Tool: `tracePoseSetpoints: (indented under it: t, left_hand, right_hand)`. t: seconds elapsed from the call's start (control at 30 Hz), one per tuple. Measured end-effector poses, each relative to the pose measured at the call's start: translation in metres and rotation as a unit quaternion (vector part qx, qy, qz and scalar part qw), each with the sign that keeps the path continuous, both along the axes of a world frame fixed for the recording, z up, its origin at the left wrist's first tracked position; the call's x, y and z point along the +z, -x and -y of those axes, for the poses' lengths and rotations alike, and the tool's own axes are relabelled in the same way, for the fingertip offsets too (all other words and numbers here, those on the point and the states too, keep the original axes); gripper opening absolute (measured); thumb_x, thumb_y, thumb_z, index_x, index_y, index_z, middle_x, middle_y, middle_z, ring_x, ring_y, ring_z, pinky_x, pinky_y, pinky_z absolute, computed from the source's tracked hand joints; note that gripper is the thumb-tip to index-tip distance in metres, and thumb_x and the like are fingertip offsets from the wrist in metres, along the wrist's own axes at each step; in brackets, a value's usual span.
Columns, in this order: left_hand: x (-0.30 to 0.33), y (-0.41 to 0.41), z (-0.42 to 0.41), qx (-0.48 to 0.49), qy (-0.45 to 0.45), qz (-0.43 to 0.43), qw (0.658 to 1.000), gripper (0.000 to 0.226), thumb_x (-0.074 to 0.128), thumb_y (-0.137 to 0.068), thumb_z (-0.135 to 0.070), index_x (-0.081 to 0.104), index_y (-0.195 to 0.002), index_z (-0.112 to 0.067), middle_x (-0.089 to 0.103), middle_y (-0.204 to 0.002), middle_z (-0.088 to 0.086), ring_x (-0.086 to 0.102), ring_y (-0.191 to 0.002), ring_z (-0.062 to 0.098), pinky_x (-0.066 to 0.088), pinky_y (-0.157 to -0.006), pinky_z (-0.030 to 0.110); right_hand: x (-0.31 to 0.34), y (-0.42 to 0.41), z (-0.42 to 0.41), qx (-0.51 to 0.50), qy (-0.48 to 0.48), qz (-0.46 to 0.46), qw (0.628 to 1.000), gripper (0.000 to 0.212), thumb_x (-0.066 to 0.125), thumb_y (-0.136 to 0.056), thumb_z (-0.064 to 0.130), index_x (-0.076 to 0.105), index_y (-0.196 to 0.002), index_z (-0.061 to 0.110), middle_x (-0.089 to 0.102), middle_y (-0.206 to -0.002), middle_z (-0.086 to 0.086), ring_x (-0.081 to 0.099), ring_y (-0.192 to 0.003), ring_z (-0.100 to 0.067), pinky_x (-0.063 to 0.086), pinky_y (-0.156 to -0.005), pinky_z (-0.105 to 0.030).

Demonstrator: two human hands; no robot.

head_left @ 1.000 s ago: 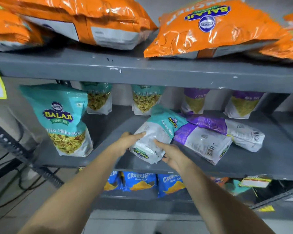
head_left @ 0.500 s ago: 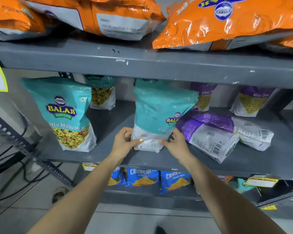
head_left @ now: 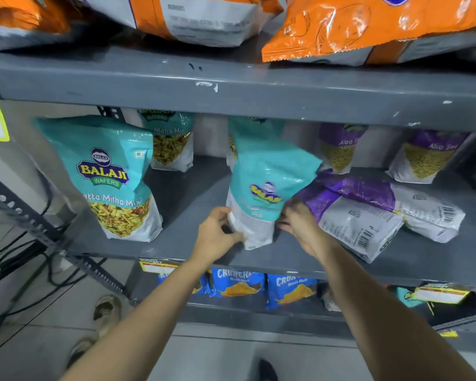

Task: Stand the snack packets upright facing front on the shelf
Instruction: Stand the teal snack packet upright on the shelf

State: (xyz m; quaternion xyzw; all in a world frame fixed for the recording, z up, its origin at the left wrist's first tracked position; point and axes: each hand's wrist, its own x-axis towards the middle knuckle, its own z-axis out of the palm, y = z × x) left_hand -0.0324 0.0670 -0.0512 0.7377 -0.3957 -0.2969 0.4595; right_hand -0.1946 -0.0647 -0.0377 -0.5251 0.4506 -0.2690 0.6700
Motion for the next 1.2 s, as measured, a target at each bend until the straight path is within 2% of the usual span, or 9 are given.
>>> tracePoseSetpoints:
  t: [0.17,0.37,0.5,0.67,0.8,0.87,0.93,1.1,1.2]
  left_hand:
    - [-0.004,0.012,0.001,-0.096,-0.040,0.051,0.993,0.133,0.094,-0.033,-0.059,0.026,-0.145,-0.034,0.040,-0.133,-0.009,0.042,-0.123,0.008,0.040,-0.101,0.027]
    - [-0.010,0.014,0.006,-0.035,0.001,-0.044,0.998,0.083,0.088,-0.048,-0.055,0.036,-0.110,-0.036,0.061,-0.115,-0.020,0.063,-0.108,0.005,0.051,-0.086,0.020]
    - [-0.004,-0.014,0.000,-0.126,0.008,-0.080,0.989,0.064,0.089,-0.066,-0.032,0.053,-0.120,-0.027,0.068,-0.122,-0.010,0.065,-0.113,0.004,0.050,-0.094,0.021]
    - [0.002,-0.023,-0.001,-0.039,0.080,-0.026,0.996,0.046,0.076,-0.084,-0.006,0.059,-0.127,-0.009,0.070,-0.116,0.001,0.068,-0.108,0.009,0.050,-0.085,0.007]
    - [0.011,-0.026,0.004,-0.080,0.045,-0.061,0.994,0.077,0.088,-0.070,-0.017,0.049,-0.136,-0.019,0.064,-0.131,-0.003,0.062,-0.119,0.014,0.052,-0.098,0.031]
    - [0.016,-0.024,0.007,-0.094,0.024,-0.039,0.995,0.094,0.094,-0.055,-0.036,0.045,-0.134,-0.028,0.063,-0.126,-0.019,0.061,-0.114,-0.004,0.052,-0.091,0.019]
    - [0.021,-0.023,0.011,-0.078,0.029,-0.026,0.996,0.092,0.094,-0.054,-0.041,0.046,-0.132,-0.030,0.063,-0.119,-0.026,0.058,-0.107,-0.015,0.049,-0.085,0.012]
    - [0.041,-0.037,0.014,-0.099,0.095,-0.100,0.986,0.093,0.094,-0.057,-0.032,0.046,-0.135,-0.021,0.068,-0.127,-0.006,0.065,-0.118,0.013,0.055,-0.092,0.032]
    - [0.074,-0.037,0.024,-0.081,0.146,-0.102,0.981,0.064,0.089,-0.065,-0.036,0.061,-0.121,-0.023,0.076,-0.114,-0.009,0.072,-0.104,0.009,0.059,-0.081,0.024]
  right_hand:
    - [0.022,-0.001,0.017,0.113,0.033,0.011,0.993,0.065,0.064,-0.087,-0.011,0.040,-0.143,0.010,0.057,-0.137,-0.011,0.055,-0.125,-0.025,0.052,-0.090,-0.034]
    - [0.042,-0.003,0.030,0.223,0.039,-0.022,0.974,0.086,0.067,-0.073,-0.025,0.042,-0.145,0.014,0.059,-0.140,-0.011,0.058,-0.126,-0.025,0.052,-0.101,-0.042]
    - [0.040,0.008,0.039,0.206,0.038,-0.054,0.976,0.095,0.071,-0.069,-0.024,0.032,-0.149,0.011,0.052,-0.147,-0.014,0.052,-0.132,-0.031,0.050,-0.102,-0.046]
    - [0.049,0.008,0.030,0.182,0.031,-0.024,0.983,0.093,0.065,-0.073,-0.026,0.032,-0.147,0.020,0.050,-0.147,-0.010,0.059,-0.119,-0.017,0.057,-0.089,-0.034]
    - [0.049,0.000,0.017,0.154,0.085,-0.029,0.984,0.079,0.078,-0.065,-0.021,0.050,-0.135,0.004,0.070,-0.120,-0.009,0.069,-0.106,-0.012,0.058,-0.088,-0.030]
    - [0.048,-0.003,0.012,0.177,0.118,-0.045,0.976,0.075,0.085,-0.062,-0.013,0.058,-0.130,0.003,0.074,-0.104,0.003,0.072,-0.088,0.003,0.057,-0.071,-0.015]
    - [0.049,-0.002,0.007,0.210,0.135,-0.049,0.967,0.073,0.088,-0.063,-0.007,0.060,-0.129,0.007,0.073,-0.103,0.008,0.071,-0.084,0.009,0.054,-0.068,-0.011]
    - [0.060,0.004,0.018,0.197,0.073,0.056,0.976,0.075,0.083,-0.062,0.006,0.055,-0.132,0.009,0.072,-0.120,-0.007,0.070,-0.109,-0.020,0.057,-0.091,-0.035]
    - [0.068,-0.007,0.015,0.170,0.050,0.118,0.977,0.052,0.083,-0.065,0.012,0.068,-0.115,0.019,0.076,-0.112,-0.002,0.073,-0.104,-0.021,0.059,-0.084,-0.033]
